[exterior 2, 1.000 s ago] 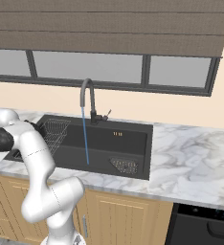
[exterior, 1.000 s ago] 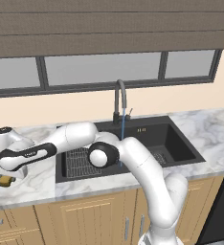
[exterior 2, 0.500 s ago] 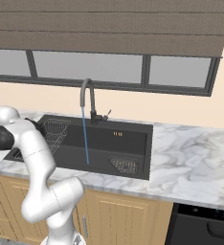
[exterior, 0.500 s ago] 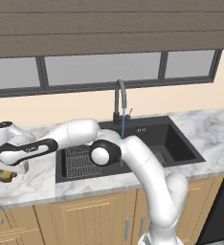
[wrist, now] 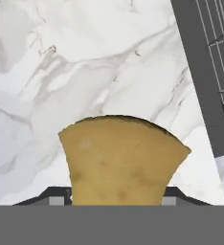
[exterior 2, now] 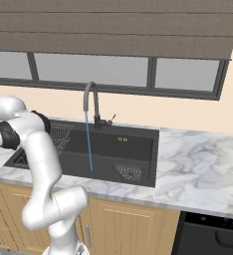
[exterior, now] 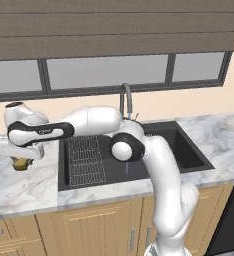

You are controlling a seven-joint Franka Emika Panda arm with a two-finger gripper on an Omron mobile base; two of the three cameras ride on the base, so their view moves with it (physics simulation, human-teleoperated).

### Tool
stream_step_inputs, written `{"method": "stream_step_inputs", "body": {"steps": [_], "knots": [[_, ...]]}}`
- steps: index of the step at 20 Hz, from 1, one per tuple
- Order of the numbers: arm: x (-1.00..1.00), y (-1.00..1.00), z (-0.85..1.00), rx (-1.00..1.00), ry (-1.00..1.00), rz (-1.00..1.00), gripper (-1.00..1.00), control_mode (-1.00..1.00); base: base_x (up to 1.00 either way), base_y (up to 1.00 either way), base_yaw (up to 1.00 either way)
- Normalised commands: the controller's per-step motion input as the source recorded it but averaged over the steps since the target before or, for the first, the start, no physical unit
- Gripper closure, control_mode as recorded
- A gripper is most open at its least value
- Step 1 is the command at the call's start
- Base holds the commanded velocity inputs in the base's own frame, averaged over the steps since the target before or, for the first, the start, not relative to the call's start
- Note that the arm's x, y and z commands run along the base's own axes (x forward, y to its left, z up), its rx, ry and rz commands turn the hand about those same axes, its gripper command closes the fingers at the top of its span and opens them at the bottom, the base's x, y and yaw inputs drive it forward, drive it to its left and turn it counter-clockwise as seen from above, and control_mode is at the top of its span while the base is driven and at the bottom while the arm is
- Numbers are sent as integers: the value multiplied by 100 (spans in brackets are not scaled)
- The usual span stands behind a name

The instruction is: Soak the sponge with water for a few seconds and then drop it inside the sink.

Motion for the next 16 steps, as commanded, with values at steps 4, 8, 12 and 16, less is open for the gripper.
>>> {"method": "stream_step_inputs", "body": {"steps": [4, 8, 12, 16], "knots": [[-9, -93, 26, 0, 0, 0, 100, -100, 0, 0, 0], [-21, -93, 24, 0, -1, 0, 100, -100, 0, 0, 0], [-35, -83, 29, 0, -6, 1, 100, -100, 0, 0, 0], [-19, -75, 43, 0, -7, 3, 100, -100, 0, 0, 0]]}}
